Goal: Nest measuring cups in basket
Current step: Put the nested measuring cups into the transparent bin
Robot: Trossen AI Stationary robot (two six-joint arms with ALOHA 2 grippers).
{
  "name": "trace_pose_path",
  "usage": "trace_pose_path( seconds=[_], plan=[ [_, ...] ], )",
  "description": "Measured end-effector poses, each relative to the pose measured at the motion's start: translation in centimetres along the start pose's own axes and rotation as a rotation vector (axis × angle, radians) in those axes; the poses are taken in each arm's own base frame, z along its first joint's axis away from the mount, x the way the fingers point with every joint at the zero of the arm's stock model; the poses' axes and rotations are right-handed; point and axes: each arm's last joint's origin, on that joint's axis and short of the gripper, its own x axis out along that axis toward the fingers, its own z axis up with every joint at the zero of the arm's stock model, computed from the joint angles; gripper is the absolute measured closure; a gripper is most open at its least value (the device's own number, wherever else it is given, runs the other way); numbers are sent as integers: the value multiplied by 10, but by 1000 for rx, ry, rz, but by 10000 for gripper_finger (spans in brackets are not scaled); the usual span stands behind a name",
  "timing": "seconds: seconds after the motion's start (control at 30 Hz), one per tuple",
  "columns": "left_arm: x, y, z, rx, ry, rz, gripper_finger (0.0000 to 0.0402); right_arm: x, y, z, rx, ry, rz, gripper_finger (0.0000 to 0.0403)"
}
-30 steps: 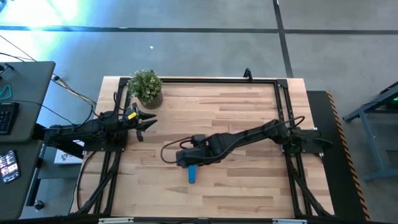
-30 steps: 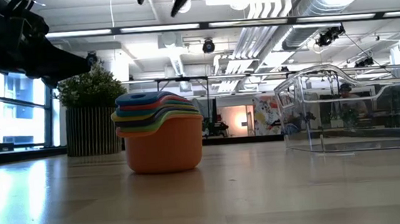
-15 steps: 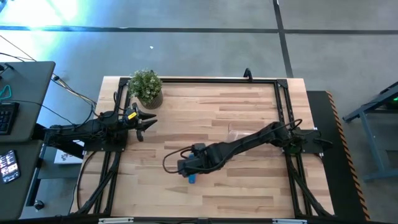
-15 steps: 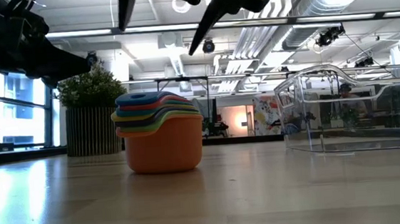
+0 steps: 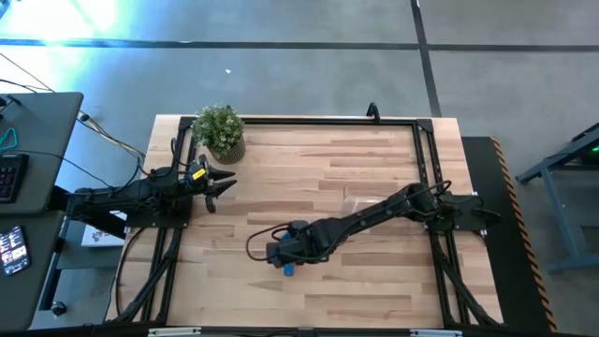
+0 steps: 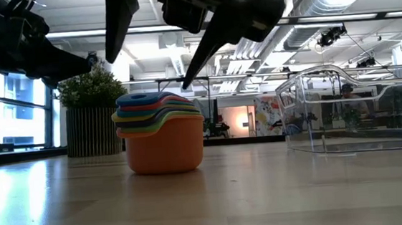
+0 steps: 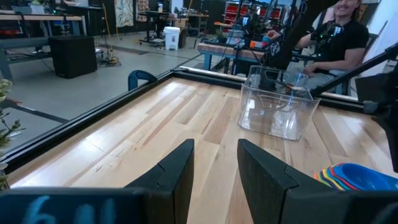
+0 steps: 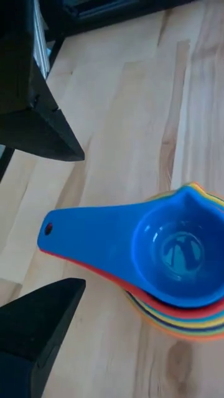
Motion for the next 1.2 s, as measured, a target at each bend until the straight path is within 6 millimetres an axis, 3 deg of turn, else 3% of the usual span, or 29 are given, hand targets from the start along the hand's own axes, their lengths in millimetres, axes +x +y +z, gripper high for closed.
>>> trace_pose_path(
  seconds=[0.2,0.7,1.2],
  plan=[
    [0,0,0,0,0,-1,289,2,-2,0,14,-1,-14,88],
    [0,0,0,0,-2,0,289,34,-8,-1,1,7,-64,88],
    [0,0,0,0,-2,0,289,53,-10,4,17,46,-100,89]
  ],
)
